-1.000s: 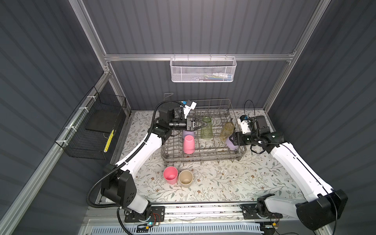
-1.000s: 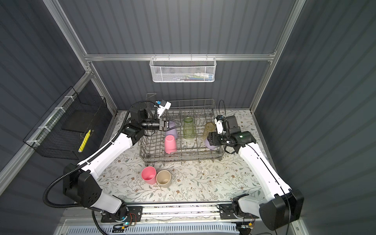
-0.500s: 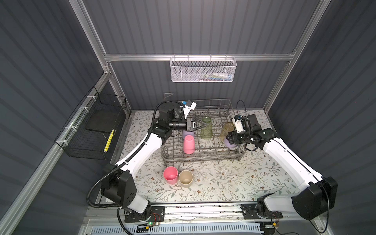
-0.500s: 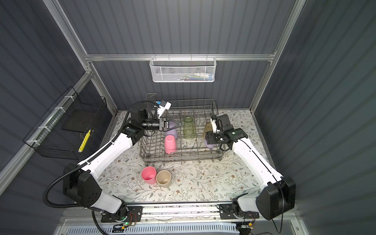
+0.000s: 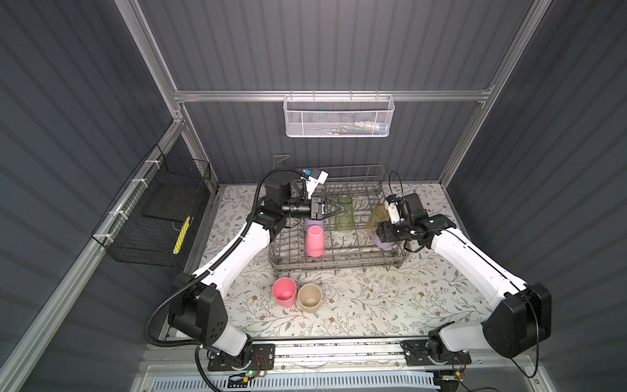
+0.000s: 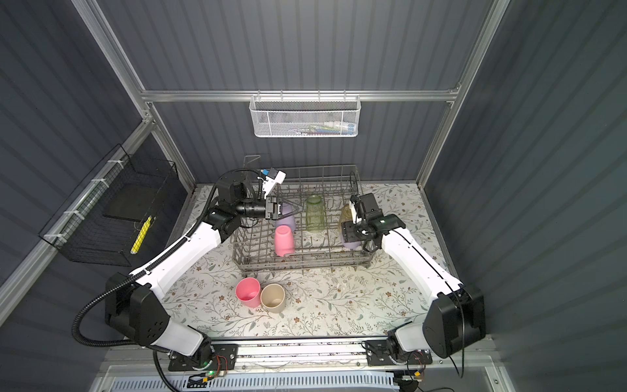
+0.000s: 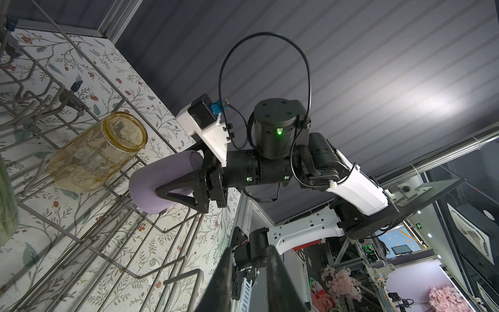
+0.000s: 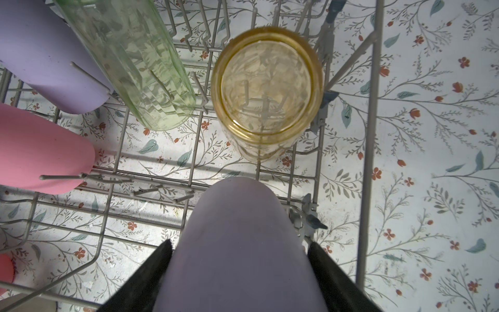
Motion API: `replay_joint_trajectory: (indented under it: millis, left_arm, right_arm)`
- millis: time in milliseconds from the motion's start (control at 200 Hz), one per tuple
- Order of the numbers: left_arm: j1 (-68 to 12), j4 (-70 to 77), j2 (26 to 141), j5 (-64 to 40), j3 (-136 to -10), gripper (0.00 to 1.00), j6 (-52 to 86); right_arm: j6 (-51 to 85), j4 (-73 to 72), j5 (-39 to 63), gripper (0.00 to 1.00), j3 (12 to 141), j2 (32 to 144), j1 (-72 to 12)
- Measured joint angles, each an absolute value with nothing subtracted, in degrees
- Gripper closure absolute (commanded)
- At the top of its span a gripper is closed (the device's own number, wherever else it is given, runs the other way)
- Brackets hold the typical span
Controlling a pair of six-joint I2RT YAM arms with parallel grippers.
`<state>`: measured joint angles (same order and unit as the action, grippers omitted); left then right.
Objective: Load cups into a dish rack
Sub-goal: Place the cup upside down at the dish rack.
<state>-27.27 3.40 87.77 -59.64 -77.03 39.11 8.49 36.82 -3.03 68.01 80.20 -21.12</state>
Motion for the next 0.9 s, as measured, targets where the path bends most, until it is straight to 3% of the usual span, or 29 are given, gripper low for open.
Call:
replay_joint_trajectory:
  millis: [901]
  left_arm:
    - [-27.0,2.5,87.7,-59.6,-75.5,0.76,38.0]
  right_arm:
    - [10.0,32.2,-5.2,0.48,64.4,84.0,-22.4]
